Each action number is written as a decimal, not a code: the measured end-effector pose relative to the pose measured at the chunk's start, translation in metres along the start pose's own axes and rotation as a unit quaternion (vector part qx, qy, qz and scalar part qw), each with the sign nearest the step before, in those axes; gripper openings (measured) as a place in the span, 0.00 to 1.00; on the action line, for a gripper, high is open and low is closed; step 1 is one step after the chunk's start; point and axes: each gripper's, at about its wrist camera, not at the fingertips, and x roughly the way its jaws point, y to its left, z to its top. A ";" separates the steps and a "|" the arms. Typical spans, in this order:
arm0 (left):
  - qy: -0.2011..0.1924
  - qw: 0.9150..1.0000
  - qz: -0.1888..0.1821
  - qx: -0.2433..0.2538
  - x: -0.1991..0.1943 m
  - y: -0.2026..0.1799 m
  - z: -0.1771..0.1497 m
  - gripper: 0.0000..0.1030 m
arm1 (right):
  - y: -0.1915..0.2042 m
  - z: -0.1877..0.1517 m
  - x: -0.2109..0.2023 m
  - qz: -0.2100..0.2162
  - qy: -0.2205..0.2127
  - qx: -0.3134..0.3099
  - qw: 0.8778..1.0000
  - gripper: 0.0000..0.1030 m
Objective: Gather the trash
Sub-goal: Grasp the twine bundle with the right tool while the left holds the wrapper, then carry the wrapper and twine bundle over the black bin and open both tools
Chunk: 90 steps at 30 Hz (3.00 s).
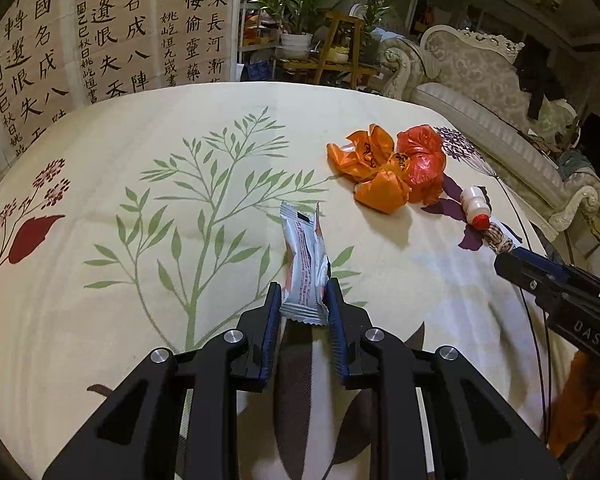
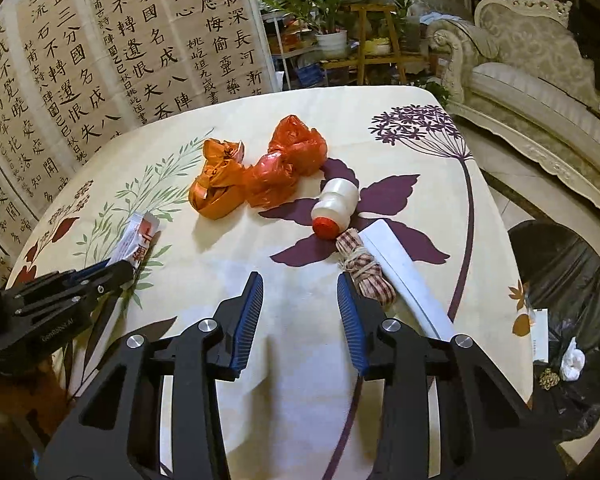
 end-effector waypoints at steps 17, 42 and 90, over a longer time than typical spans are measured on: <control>-0.008 1.000 -0.006 -0.011 -0.007 0.009 -0.001 0.57 | -0.002 0.006 0.005 -0.024 0.001 -0.007 1.000 0.39; -0.006 0.999 0.019 0.025 0.008 -0.003 0.006 0.21 | -0.003 0.006 0.024 -0.029 0.027 -0.023 0.999 0.18; -0.083 0.965 -0.152 0.196 0.012 -0.264 0.009 0.18 | -0.187 -0.046 -0.093 -0.210 -0.114 0.140 0.961 0.18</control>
